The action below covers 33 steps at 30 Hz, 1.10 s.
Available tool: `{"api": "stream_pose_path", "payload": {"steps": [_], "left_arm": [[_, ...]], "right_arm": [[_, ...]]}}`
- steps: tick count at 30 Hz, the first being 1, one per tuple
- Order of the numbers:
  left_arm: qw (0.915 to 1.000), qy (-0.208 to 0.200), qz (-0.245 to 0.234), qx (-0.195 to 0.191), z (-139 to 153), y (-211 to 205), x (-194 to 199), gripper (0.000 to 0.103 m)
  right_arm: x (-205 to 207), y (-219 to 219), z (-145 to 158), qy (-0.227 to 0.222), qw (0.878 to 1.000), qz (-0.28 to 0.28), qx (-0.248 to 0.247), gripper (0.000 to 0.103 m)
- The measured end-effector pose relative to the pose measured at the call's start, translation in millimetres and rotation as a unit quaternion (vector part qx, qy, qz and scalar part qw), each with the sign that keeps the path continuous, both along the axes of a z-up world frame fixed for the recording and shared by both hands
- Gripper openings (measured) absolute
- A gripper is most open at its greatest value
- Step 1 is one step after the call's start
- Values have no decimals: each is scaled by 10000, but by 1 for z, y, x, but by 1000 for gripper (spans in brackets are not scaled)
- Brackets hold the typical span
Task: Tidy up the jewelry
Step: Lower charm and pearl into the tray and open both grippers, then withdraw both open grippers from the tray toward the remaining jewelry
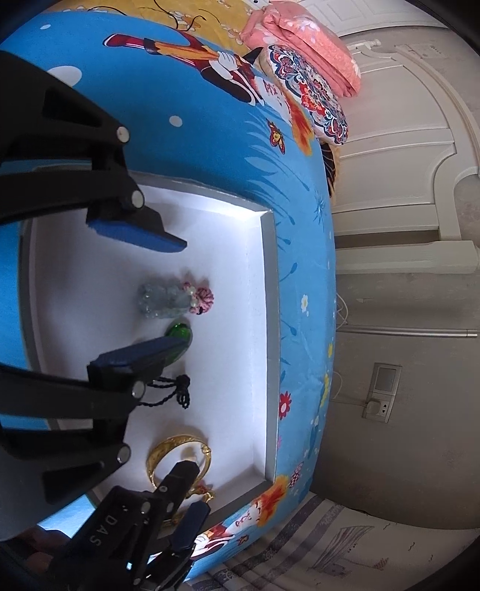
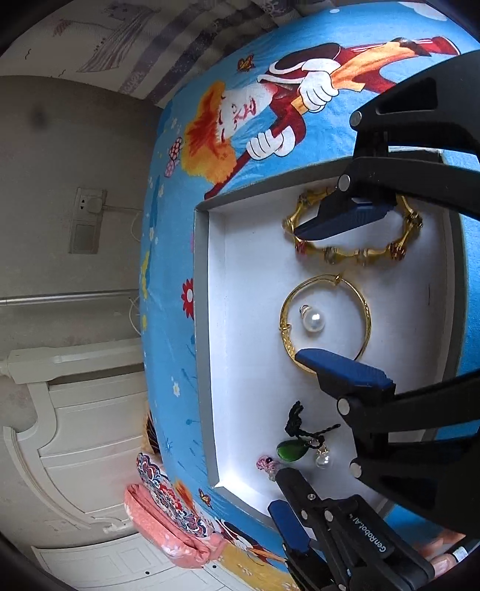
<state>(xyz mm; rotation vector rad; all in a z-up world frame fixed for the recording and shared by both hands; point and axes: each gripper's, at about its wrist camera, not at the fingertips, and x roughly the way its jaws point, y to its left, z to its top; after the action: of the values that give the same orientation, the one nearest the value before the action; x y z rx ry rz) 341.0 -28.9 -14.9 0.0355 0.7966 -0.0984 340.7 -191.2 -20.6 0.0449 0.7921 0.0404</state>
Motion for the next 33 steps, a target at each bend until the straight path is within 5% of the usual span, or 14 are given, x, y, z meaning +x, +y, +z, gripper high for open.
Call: {"api": "stream_pose_path", "payload": {"steps": [14, 33], "left_arm": [[9995, -280, -79, -97, 18, 3, -34, 54], [9969, -632, -128, -440, 27, 25, -144, 54]], "right_arm": [[-39, -15, 10, -409, 9987, -129, 283, 66], [-153, -26, 17, -901, 9951, -219, 344, 70]]}}
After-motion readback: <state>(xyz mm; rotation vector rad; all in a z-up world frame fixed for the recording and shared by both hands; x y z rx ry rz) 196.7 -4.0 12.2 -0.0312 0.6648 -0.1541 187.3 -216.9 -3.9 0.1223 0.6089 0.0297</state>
